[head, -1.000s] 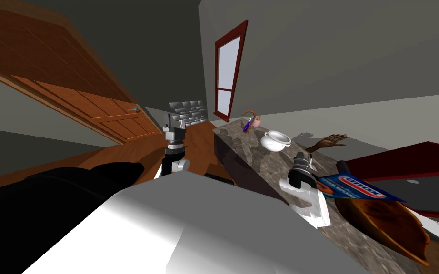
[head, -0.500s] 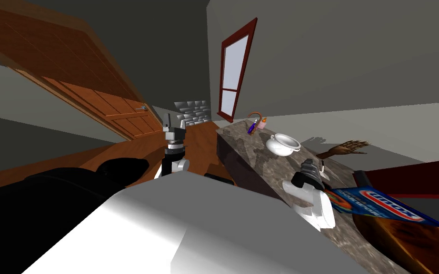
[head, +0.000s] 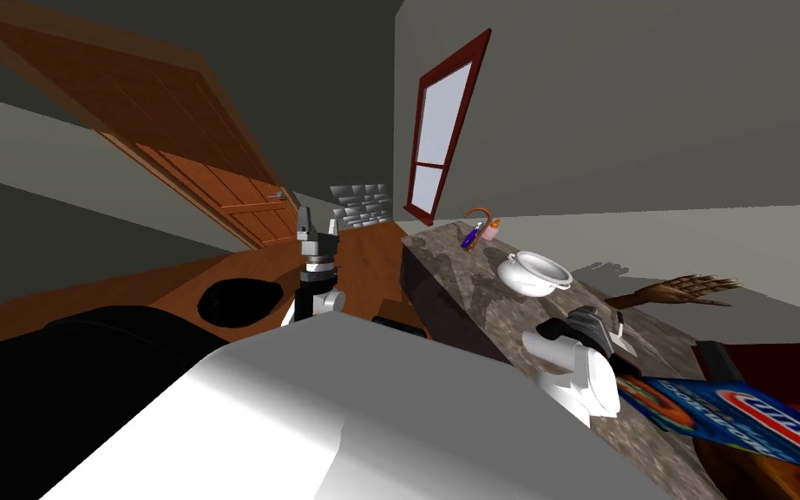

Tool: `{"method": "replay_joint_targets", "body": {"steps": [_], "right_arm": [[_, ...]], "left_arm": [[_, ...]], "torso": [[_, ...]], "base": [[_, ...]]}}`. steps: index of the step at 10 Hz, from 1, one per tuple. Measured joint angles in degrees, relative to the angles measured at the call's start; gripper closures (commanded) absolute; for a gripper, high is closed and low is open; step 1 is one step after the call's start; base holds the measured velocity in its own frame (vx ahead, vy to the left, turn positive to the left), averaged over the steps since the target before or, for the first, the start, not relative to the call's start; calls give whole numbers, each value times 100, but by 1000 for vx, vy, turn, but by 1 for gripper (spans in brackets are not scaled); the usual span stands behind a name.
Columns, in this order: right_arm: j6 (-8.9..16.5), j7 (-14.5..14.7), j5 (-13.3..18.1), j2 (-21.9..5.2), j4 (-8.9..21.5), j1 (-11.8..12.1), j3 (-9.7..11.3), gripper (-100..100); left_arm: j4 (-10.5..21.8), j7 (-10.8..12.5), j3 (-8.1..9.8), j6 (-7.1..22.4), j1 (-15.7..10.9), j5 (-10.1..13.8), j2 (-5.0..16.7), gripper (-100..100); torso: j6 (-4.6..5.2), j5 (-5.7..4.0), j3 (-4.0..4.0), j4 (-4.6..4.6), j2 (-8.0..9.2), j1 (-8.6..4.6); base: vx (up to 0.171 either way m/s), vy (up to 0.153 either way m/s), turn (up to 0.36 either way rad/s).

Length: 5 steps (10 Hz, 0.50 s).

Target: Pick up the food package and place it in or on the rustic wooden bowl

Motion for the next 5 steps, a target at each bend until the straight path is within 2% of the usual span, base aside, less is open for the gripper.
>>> {"method": "replay_joint_targets", "body": {"steps": [1,2,3,4,5], "right_arm": [[102,-8,38,2,3,20,-29,-100],[236,-59,256,-28,227,-126,-168,-100],[383,-105,418,-30,334,-179,-247,-100],[498,-83,384,-67,321,-148,-278,-100],[629,-116,564,-114,525,-249,-423,-100]], "left_arm": [[0,0,0,0,0,0,0,0],[0,0,-1,0,-1,0,0,0],[0,0,0,0,0,0,0,0],[0,0,0,0,0,0,0,0],[0,0,-1,0,-1,0,0,0]], "torso": [[0,-1,2,1,4,-4],[-7,-1,-1,0,-2,1],[-1,-1,-1,0,-1,-1],[1,-1,3,1,5,-5],[-6,-1,1,1,2,-1]], "base": [[23,28,217],[26,19,126],[11,7,-18],[15,22,207],[19,15,125]]}}
